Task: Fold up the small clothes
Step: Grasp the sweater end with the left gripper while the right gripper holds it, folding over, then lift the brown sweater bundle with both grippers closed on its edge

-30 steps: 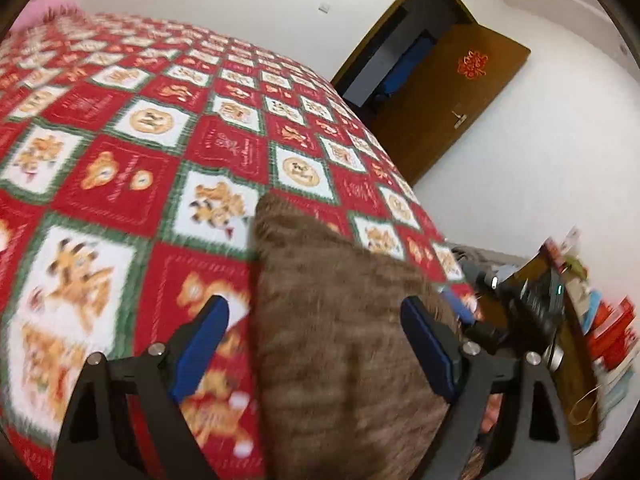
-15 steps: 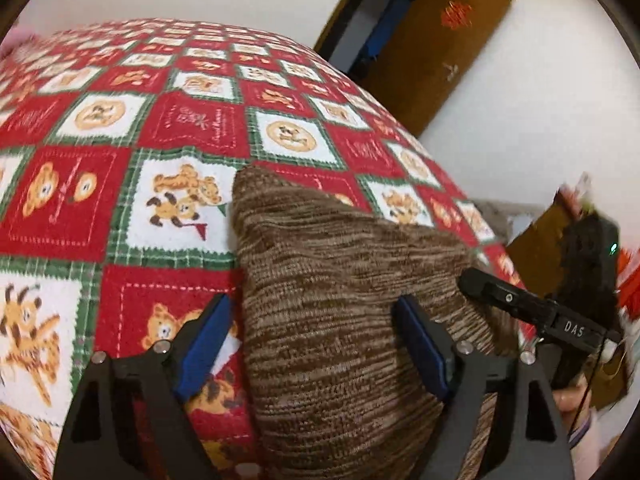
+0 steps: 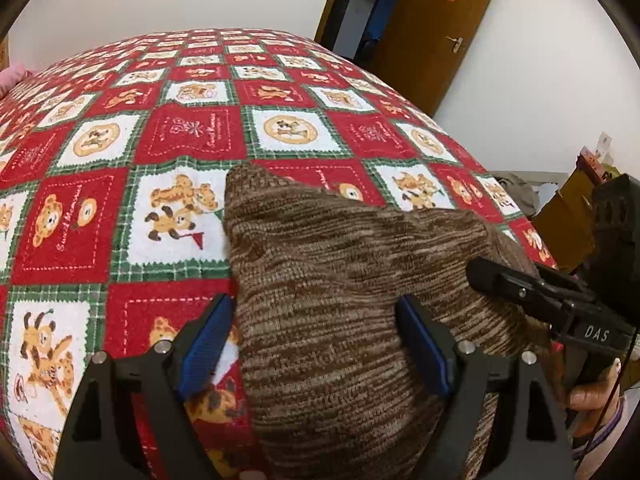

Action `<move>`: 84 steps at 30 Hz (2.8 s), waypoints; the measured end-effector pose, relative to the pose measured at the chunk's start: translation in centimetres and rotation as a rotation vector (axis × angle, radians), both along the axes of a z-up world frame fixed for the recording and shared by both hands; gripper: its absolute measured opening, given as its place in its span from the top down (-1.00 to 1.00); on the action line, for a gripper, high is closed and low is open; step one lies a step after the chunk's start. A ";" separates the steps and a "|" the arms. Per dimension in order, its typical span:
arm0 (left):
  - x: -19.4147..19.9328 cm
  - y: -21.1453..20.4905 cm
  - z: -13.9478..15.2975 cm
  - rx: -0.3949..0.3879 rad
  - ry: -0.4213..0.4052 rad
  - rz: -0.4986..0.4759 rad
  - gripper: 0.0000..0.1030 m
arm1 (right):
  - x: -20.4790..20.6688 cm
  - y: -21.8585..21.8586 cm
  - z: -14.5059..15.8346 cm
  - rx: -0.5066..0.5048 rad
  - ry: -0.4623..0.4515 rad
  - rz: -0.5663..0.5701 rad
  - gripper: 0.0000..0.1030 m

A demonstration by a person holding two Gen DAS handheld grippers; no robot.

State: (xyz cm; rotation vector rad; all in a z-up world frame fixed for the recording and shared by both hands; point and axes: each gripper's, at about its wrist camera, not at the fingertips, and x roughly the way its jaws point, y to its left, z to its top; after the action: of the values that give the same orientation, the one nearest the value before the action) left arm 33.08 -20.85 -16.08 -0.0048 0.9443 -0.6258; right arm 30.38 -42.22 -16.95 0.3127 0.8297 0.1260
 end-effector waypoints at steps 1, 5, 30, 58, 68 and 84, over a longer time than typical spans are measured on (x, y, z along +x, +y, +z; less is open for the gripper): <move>0.0 -0.1 0.0 0.003 -0.001 0.000 -0.67 | 0.1 0.2 0.0 -0.007 -0.001 0.007 -0.29; 0.0 -0.4 0.0 0.021 -0.009 0.002 -0.67 | 0.3 0.9 0.0 -0.039 -0.001 0.032 -0.25; -1.7 -2.5 0.9 0.100 -0.142 -0.042 0.31 | 0.4 2.7 0.4 -0.142 -0.036 0.040 0.30; -3.0 -1.9 1.7 0.084 -0.176 0.012 0.51 | -2.6 9.0 3.6 -0.559 -0.146 -0.017 0.45; -5.3 -0.4 4.2 0.047 -0.245 0.068 0.53 | -5.1 10.9 5.9 -0.579 -0.223 -0.039 0.46; -13.2 6.6 10.0 -0.149 -0.434 0.142 0.59 | -14.9 16.4 12.7 -0.499 -0.455 -0.106 0.51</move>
State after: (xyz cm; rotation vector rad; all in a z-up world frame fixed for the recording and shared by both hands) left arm 19.92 -14.24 -6.08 -0.0664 0.4720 -0.5354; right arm 15.46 -25.81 -4.29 -0.1428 0.3709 -0.1082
